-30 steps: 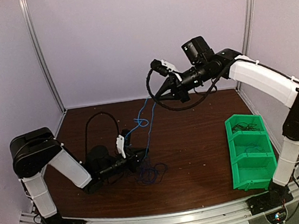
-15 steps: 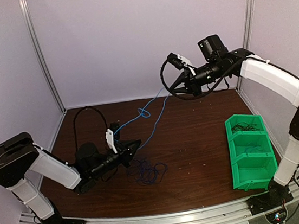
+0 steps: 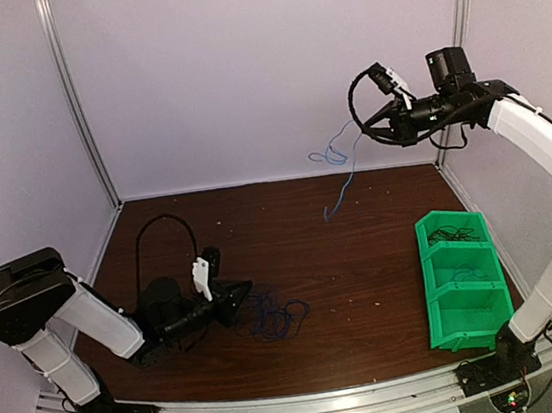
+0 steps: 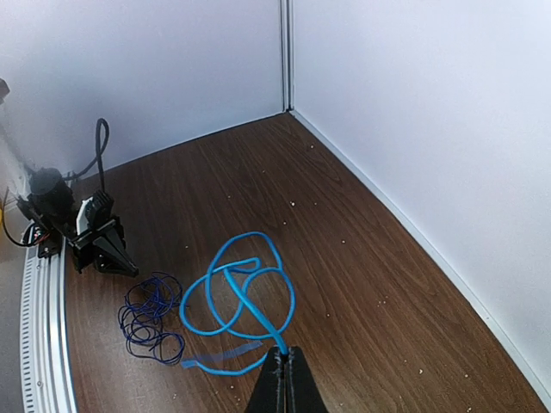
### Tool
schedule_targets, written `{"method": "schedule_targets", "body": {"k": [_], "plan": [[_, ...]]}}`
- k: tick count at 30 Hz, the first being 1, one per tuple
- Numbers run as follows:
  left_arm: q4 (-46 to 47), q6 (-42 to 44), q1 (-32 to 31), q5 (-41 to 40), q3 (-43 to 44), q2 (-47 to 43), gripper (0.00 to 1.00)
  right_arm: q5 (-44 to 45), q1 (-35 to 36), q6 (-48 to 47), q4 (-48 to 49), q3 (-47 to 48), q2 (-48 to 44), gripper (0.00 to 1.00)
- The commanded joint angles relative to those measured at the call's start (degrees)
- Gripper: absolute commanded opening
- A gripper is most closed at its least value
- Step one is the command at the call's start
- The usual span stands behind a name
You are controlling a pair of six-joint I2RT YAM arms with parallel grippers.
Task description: Untangle the cables
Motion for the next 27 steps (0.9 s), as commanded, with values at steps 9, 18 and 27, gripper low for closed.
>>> {"method": "schedule_targets", "body": {"k": [9,18,27], "plan": [[-13.9,12.3,-1.9,1.0,18.7,-4.7,0.50,-1.3,-1.1,-5.1,-4.5,-4.7,-3.1,0.00],[-21.5,21.5,-1.9,4.5,35.2,3.5,0.49,-2.7,2.5,-7.1,-7.4,-6.9,-4.3,0.00],[-32.9,30.8,-1.9,19.3,43.7,8.8,0.49,-2.8,5.8,-6.7,-8.2,-7.6,-4.8,0.00]]}}
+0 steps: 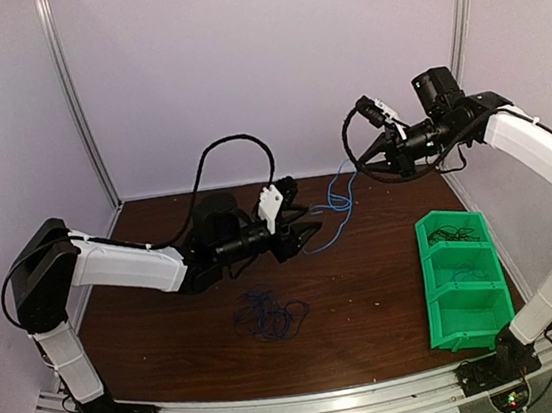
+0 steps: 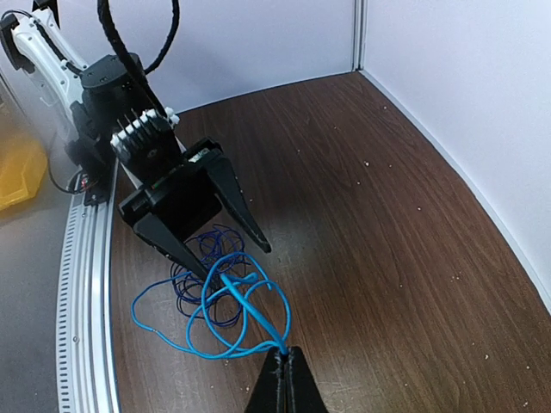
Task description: Untangle the cables
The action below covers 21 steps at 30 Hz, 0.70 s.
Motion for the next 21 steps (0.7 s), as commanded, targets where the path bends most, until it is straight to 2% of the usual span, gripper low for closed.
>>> {"method": "schedule_targets", "body": {"k": [1,12,14,21], "plan": [[-5.1,5.6,-0.2,8.5,1.6,0.3,0.49,-0.9,1.2,-0.1,-0.6,-1.1,-1.8,0.00],[-4.2,5.1,-0.1,2.8,4.2,3.5,0.46,-0.8,2.4,0.2,0.0,-1.7,-1.2,0.00],[-4.2,5.1,-0.2,2.6,4.6,4.0,0.39,-0.8,2.4,0.4,0.0,-1.9,-1.2,0.00],[-0.3,3.1,-0.2,1.8,1.4,2.3,0.00,-0.4,2.4,0.8,0.8,-3.0,-1.1,0.00]]}}
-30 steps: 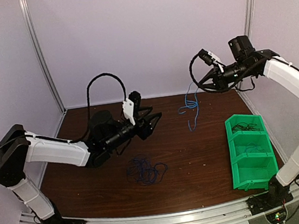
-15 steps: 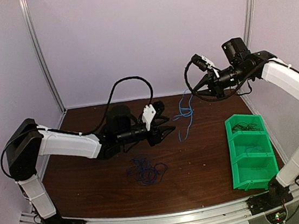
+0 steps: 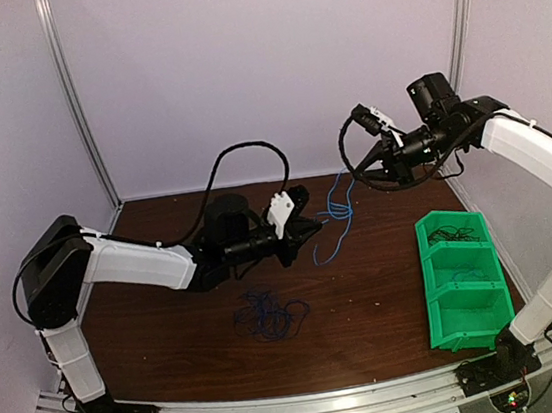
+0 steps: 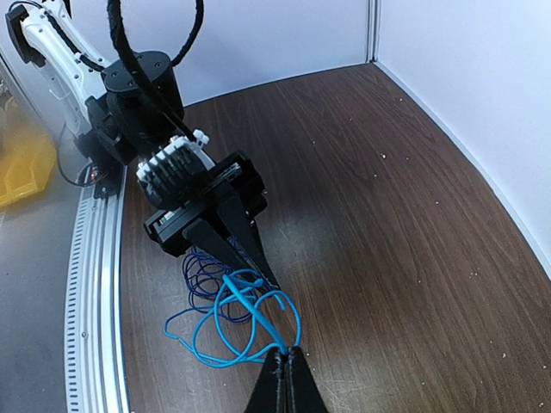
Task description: Untangle the cables
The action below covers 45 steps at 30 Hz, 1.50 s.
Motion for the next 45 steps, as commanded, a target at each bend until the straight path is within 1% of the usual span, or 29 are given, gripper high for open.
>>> {"method": "schedule_targets", "body": {"k": [1,5,9,12,16,20,24,26,28,30,32,34,35,38,45], "plan": [[6.0,-1.7,-0.1,-2.0,-2.9,-2.1,0.00,-0.3,0.2,0.8,1.1,-1.3,-0.9,0.00],[7.9,-2.7,-0.1,-4.7,-7.8,-4.7,0.00,-0.4,-0.6,1.8,1.9,-1.1,-0.6,0.00],[9.0,-5.4,0.0,-7.3,-14.9,-8.4,0.00,0.1,-4.8,3.8,3.6,0.1,-0.4,0.00],[8.3,-6.1,0.0,-8.7,-19.8,-11.0,0.00,-0.3,-9.0,7.1,6.4,0.4,-0.3,0.00],[7.9,-7.2,0.0,-9.9,-24.5,-13.0,0.00,-1.1,-13.7,9.2,9.0,0.8,-0.5,0.00],[6.1,-7.0,0.0,-10.1,-24.4,-12.4,0.00,-1.9,-17.4,10.4,9.2,1.2,-1.0,0.00],[3.1,-6.4,0.0,-9.9,-20.5,-9.8,0.00,-0.7,-21.9,10.8,9.0,0.4,-2.5,0.00],[3.7,-6.6,0.0,-9.2,-19.5,-9.1,0.00,-0.2,-24.5,9.4,7.2,0.3,-3.4,0.00],[4.5,-7.3,-0.1,-8.5,-18.1,-8.6,0.00,1.1,-26.2,5.9,3.0,1.1,-4.2,0.00],[4.9,-8.7,-0.2,-8.0,-16.4,-8.6,0.13,2.3,-28.3,2.0,-1.4,1.8,-5.6,0.00],[6.5,-10.7,-0.2,-7.9,-15.5,-8.5,0.30,3.4,-30.3,-0.9,-4.6,1.9,-7.6,0.00],[8.2,-12.4,-0.2,-8.0,-15.1,-8.3,0.39,5.4,-31.7,-3.6,-6.7,1.7,-9.6,0.00],[8.7,-12.8,-0.2,-8.0,-15.1,-8.2,0.42,6.3,-32.3,-4.9,-8.0,1.4,-10.6,0.00],[8.5,-13.5,-0.2,-7.8,-14.9,-7.9,0.46,9.4,-34.1,-7.9,-10.5,-1.1,-13.6,0.00],[3.6,-13.3,-0.2,-10.3,-15.1,-9.5,0.46,17.2,-35.2,-17.4,-19.1,-4.6,-18.3,0.00]]}}
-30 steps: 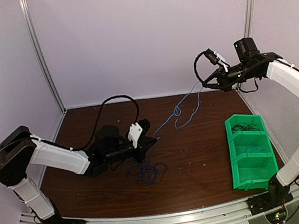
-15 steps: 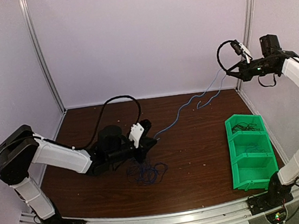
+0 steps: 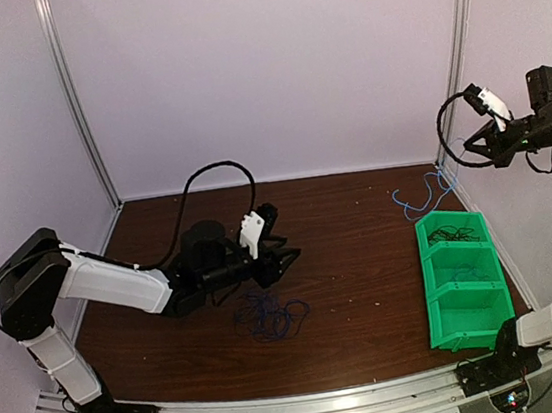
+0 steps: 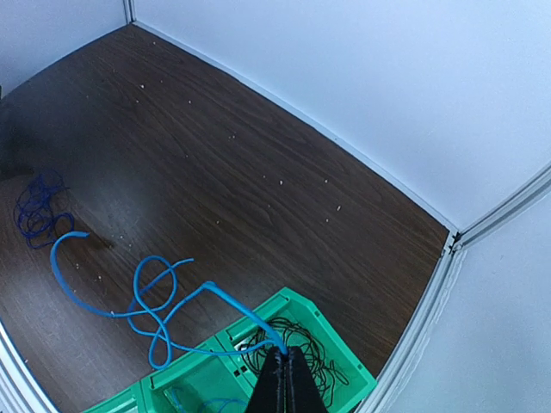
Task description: Untangle the cables
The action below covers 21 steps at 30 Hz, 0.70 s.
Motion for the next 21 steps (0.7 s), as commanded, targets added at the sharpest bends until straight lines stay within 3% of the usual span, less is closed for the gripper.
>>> {"method": "schedule_targets", "body": {"k": [1,12,21], "plan": [[-1.4,-0.9,-0.2,-2.1,0.9,-1.1,0.46,8.1,-0.6,-8.2,-8.2,-2.0,-1.9,0.00],[-6.6,-1.6,-0.2,-4.9,0.3,-2.8,0.46,21.3,-1.4,-19.5,-16.8,-10.8,-6.8,0.00],[-8.6,-1.3,-0.2,-6.9,0.0,-3.6,0.46,22.4,-1.5,-22.9,-14.4,-23.2,-6.2,0.00]]}}
